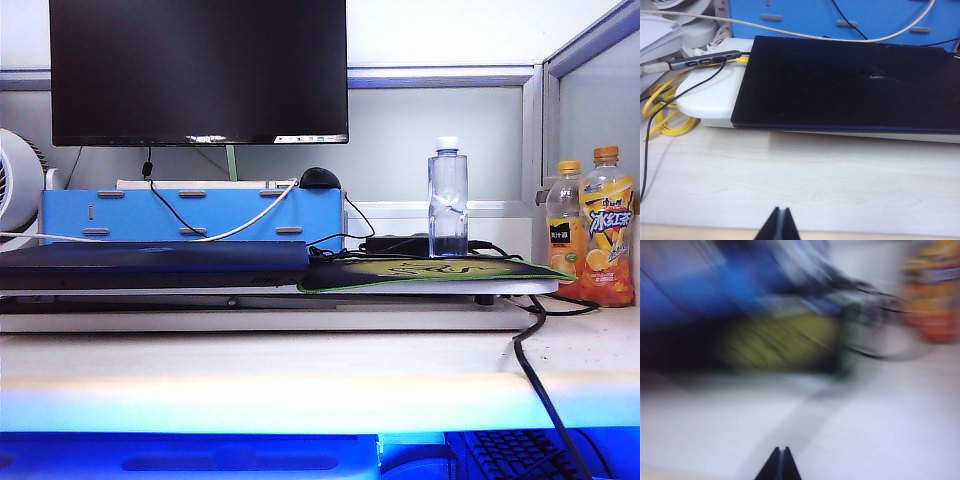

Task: Pick up the mineral water bottle and place it on the laptop.

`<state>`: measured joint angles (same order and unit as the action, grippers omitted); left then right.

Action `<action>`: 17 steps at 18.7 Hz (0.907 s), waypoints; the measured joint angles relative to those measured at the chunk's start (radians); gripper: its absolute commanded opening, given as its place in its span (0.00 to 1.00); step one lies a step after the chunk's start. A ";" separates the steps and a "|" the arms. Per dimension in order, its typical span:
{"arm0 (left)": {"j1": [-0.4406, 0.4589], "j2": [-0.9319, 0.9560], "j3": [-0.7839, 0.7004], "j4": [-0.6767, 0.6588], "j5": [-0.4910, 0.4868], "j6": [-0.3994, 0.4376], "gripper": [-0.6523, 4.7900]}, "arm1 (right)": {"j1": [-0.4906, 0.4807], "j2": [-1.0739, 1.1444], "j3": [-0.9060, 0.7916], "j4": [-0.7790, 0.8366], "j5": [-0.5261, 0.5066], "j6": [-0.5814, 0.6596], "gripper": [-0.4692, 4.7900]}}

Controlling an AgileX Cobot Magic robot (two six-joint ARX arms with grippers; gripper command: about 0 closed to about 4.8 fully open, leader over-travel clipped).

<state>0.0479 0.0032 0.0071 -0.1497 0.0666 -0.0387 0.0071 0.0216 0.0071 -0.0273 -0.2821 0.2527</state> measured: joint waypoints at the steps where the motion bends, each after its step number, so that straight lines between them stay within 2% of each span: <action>1: 0.000 0.000 0.000 0.000 0.000 0.000 0.12 | 0.000 0.000 0.000 0.084 -0.030 0.155 0.09; 2: 0.000 0.000 0.000 0.000 0.000 0.000 0.12 | 0.000 0.000 0.001 0.165 -0.042 0.268 0.09; 4: 0.000 0.000 0.000 0.000 0.000 0.000 0.12 | 0.000 0.005 0.042 0.207 -0.051 0.363 0.09; 6: 0.000 0.000 0.000 0.000 0.000 0.000 0.12 | 0.000 0.034 0.132 0.209 -0.054 0.369 0.09; 8: 0.000 0.000 0.000 0.000 0.000 0.000 0.12 | 0.000 0.158 0.267 0.210 -0.080 0.325 0.09; 10: 0.000 0.000 0.000 0.000 0.000 0.000 0.12 | 0.000 0.375 0.449 0.190 -0.182 0.216 0.09; 12: 0.000 0.000 0.000 0.000 0.000 0.000 0.12 | 0.000 0.555 0.605 0.199 -0.302 0.174 0.09; 13: 0.000 0.000 0.000 0.000 0.000 0.000 0.12 | 0.000 0.649 0.668 0.219 -0.415 0.209 0.09; 15: 0.000 0.000 0.000 0.000 0.000 0.000 0.12 | 0.000 0.745 0.698 0.222 -0.557 0.354 0.09; 17: 0.000 0.000 0.000 0.000 0.000 0.000 0.12 | 0.000 0.779 0.698 0.215 -0.623 0.490 0.09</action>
<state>0.0479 0.0032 0.0071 -0.1497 0.0666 -0.0387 0.0074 0.8009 0.7052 0.1875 -0.9051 0.7429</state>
